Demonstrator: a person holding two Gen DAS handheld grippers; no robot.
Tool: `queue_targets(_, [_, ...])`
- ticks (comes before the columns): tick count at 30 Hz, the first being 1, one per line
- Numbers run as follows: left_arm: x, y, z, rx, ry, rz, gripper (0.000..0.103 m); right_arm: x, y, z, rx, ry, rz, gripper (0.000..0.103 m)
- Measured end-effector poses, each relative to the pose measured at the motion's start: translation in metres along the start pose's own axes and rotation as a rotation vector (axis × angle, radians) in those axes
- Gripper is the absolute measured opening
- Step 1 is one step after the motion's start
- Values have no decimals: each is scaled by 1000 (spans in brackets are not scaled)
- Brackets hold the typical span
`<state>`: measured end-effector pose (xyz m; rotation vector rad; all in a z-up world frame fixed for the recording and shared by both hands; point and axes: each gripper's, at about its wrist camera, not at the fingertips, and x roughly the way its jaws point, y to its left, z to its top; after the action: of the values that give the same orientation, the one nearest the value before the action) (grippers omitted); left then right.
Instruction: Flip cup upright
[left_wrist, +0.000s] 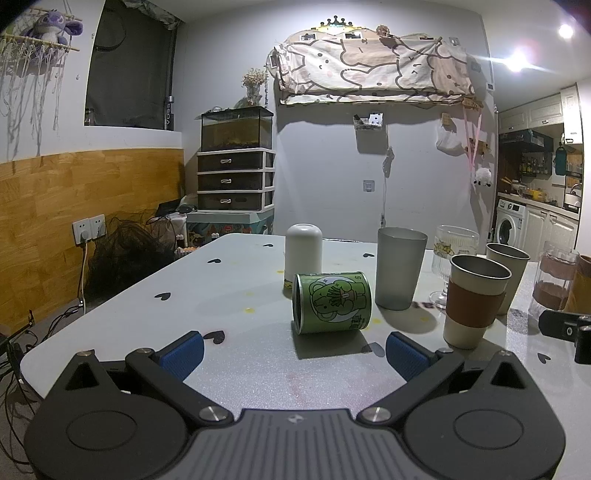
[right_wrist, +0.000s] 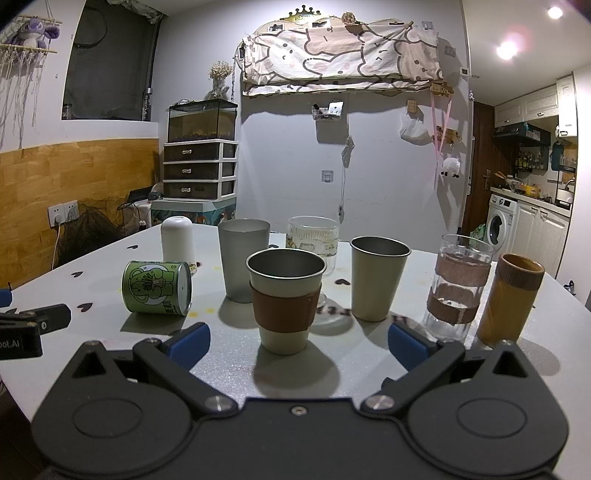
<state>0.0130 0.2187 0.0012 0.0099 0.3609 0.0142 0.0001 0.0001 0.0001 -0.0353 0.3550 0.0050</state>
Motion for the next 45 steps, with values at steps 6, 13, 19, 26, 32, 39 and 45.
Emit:
queue_targets(6, [3,2,-2,-15,15,-2,103,0,0,0,-1,0,1,103])
queue_targets(13, [7,7,10,-10,27,37,103,0,0,0,0,0,0,103])
queue_targets(19, [14,23,40,-12,-36,36,103,0,0,0,1,1,2,103])
queue_targets(26, [45,27,80,16,-47,-60,103,2,0,-9,14,8,13,103])
queue_targets(32, [99,8,98,-24,51,-4,103,5,-1,-13,19,24,34,103])
queue_targets(39, [165,-18,105,-90,239,136,103,2,-11,-19,44,31,37,103])
queue_targets(45, [175,-18,93,-208,306,201,103,3,-21,-23,72,36,31,103])
